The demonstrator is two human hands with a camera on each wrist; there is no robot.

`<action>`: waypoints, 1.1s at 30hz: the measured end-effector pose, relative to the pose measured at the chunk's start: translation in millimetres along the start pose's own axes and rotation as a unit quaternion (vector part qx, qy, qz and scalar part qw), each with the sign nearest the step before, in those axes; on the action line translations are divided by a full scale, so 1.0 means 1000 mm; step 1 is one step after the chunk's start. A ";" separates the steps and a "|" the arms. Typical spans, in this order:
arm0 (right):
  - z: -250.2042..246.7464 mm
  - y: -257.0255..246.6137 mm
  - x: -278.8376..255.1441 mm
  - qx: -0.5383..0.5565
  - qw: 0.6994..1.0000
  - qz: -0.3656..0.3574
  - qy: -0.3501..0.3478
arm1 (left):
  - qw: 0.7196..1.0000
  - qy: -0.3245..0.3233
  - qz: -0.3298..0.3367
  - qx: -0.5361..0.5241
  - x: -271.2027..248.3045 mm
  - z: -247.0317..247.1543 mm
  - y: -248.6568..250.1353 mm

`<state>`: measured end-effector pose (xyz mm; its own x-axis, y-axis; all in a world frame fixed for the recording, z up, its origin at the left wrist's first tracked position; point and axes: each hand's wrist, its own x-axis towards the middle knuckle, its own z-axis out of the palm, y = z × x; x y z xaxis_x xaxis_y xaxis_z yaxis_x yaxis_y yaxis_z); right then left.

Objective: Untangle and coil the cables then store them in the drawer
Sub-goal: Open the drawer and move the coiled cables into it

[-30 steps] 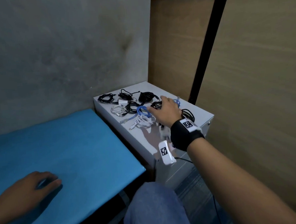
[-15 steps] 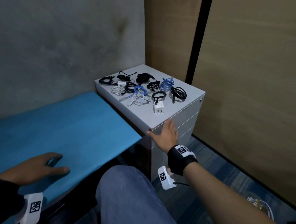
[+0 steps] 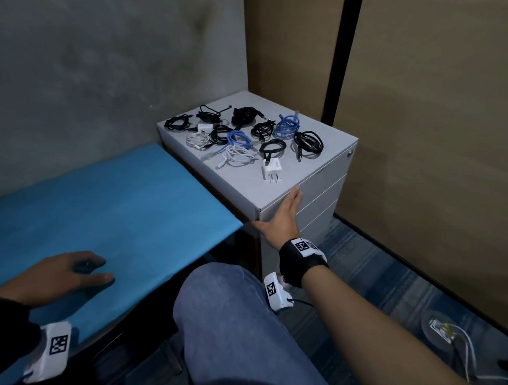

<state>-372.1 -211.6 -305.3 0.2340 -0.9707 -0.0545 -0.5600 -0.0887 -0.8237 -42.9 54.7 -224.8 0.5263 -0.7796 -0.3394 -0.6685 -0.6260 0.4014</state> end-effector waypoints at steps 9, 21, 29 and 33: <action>-0.007 0.001 -0.014 -0.268 0.959 -0.087 0.023 | 0.999 0.024 -0.027 0.035 0.001 0.015 -0.005; -0.025 0.009 -0.014 -0.355 0.923 -0.149 0.012 | 0.995 0.024 -0.070 0.066 0.000 0.025 0.022; -0.024 0.001 -0.019 -0.374 0.918 -0.136 0.013 | 0.994 0.016 -0.077 0.075 -0.009 0.023 0.025; -0.024 -0.003 -0.022 -0.376 0.918 -0.126 0.016 | 0.994 0.018 -0.076 0.079 -0.011 0.022 0.028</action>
<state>-394.6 -195.5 -288.4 0.4143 -0.9035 0.1099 -0.8845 -0.4282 -0.1854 -78.9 45.8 -228.9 0.6440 -0.6777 -0.3548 -0.6525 -0.7288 0.2076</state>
